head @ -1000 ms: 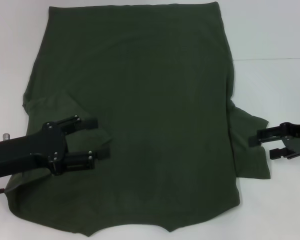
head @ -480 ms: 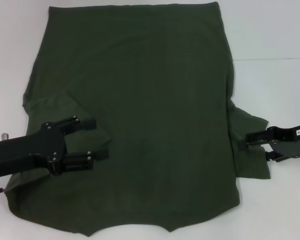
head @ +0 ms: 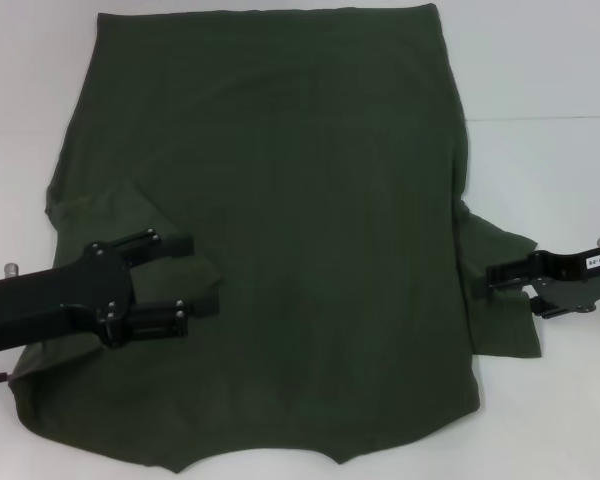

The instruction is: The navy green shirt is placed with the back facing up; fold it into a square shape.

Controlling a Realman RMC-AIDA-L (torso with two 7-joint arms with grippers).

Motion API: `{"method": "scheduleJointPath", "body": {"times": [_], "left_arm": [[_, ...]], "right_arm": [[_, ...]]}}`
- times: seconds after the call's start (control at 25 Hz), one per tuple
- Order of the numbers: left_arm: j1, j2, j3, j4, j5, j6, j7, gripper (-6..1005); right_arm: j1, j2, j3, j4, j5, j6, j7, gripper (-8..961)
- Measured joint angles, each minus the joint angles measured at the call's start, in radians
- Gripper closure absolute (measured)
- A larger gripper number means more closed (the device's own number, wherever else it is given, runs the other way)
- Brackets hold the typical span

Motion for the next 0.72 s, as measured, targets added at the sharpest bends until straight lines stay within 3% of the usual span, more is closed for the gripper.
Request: {"method": "scheduleJointPath", "body": {"times": [0.08, 0.32, 0.44, 0.72], "left_arm": [[-0.002, 0.000, 0.000, 0.000, 0.000, 0.000, 0.000, 79], [-0.004, -0.004, 0.000, 0.000, 0.000, -0.009, 0.000, 79], [-0.006, -0.005, 0.002, 0.000, 0.000, -0.009, 0.000, 79], [-0.006, -0.006, 0.002, 0.000, 0.000, -0.014, 0.000, 79]], "right_arm": [[0.000, -0.002, -0.003, 0.001, 0.000, 0.000, 0.000, 56], [0.000, -0.002, -0.006, 0.001, 0.000, 0.000, 0.001, 264], [0.000, -0.002, -0.002, 0.000, 0.000, 0.002, 0.001, 506], [0.000, -0.001, -0.006, -0.001, -0.002, 0.022, 0.002, 533]]}}
